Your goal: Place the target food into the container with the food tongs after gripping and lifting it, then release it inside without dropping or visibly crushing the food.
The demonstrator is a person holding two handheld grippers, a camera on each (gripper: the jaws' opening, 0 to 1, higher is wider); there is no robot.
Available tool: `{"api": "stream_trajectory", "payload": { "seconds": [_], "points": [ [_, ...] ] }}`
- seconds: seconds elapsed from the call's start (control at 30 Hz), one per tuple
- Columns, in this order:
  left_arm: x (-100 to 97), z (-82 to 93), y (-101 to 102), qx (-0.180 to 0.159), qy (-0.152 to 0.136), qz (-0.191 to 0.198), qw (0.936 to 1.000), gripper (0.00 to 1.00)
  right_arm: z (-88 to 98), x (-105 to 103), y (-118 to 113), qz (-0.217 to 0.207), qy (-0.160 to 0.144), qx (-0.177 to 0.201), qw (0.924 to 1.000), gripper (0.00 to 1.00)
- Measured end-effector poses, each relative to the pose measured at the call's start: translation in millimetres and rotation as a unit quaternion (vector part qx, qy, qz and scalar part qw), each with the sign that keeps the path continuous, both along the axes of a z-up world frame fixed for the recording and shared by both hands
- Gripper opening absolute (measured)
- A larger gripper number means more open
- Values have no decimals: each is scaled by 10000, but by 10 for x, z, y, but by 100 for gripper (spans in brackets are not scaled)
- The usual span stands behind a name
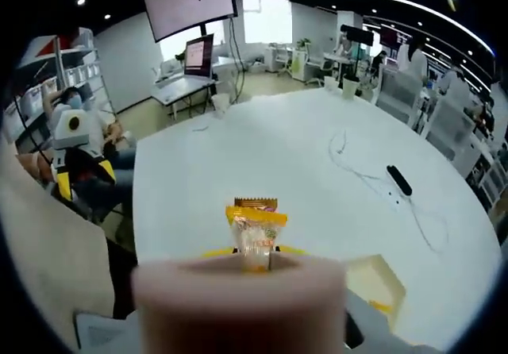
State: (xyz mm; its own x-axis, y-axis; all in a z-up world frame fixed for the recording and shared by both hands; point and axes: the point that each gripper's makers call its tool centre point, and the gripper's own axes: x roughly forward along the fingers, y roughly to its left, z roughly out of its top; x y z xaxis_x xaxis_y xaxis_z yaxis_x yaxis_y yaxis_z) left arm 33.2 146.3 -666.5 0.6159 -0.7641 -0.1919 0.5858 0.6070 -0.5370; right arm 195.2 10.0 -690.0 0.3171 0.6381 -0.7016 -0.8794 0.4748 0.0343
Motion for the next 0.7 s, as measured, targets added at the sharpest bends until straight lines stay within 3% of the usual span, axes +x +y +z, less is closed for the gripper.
{"api": "stream_trajectory", "payload": {
  "seconds": [0.7],
  "points": [
    [103, -26, -117, 28, 51, -183, 9998, 48, 45, 305, -410, -540, -144, 19, 9984, 16]
  ]
}}
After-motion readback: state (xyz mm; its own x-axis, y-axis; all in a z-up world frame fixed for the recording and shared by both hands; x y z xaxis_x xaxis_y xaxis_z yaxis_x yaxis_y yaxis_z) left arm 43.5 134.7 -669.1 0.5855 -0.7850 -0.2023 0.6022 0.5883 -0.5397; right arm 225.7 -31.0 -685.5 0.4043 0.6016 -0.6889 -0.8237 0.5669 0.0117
